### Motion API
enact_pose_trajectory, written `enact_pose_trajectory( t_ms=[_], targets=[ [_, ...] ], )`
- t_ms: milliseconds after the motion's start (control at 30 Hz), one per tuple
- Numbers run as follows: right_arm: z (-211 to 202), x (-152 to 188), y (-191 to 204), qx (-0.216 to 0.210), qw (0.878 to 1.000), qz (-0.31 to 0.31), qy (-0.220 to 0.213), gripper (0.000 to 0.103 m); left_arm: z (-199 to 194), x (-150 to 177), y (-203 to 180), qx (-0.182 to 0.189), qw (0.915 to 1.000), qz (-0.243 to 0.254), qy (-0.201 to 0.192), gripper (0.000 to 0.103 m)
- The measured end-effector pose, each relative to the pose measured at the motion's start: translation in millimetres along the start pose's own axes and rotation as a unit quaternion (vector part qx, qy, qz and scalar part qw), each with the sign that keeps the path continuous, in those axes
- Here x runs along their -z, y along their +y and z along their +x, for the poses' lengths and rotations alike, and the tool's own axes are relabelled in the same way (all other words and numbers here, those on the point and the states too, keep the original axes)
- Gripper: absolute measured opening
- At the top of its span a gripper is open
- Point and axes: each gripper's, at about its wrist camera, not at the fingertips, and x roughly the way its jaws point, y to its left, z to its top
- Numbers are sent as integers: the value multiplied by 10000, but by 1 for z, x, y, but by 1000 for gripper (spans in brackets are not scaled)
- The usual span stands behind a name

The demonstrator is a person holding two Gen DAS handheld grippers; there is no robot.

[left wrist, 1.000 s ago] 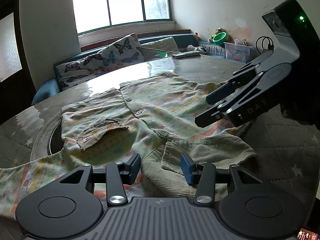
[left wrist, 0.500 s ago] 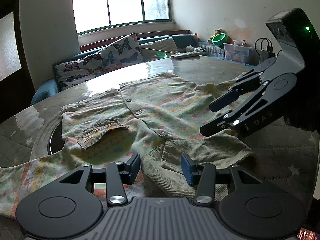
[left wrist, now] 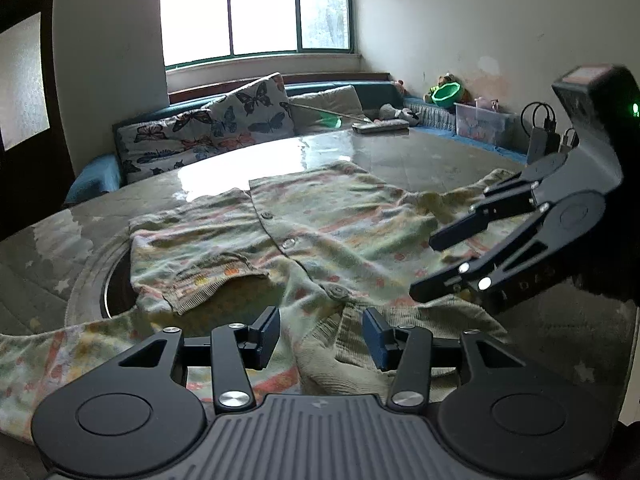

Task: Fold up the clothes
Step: 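Move the right gripper to the khaki corduroy sleeve cuff, then grasp the corduroy sleeve with the right gripper and lift it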

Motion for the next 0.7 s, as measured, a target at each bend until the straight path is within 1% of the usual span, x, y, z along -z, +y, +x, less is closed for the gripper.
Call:
enact_pose_trajectory(
  t_ms=[100,233,367,433,500,700],
  targets=[
    [1,-1,0,-5,10000,37,-15,61,1,3,-4,107,9999,59,39,49],
    [4,1,2,-15,10000,-13,62,61,2,6,-9,178,9997,165,71,49],
    [3,0,2,-6,10000,-33,53,62,3,7,-9,222,9994,244,120,49],
    [2,-4,2,3,10000,-38,-10,62,3,7,-9,260,9991,291,159,50],
    [2,-8,3,-23,10000,-52,-56,62,4,8,-9,334,9988,295,206,54],
    [10,-8,12,-86,9996,-249,59,62,-2,9,-8,382,9985,356,188,59]
  ],
)
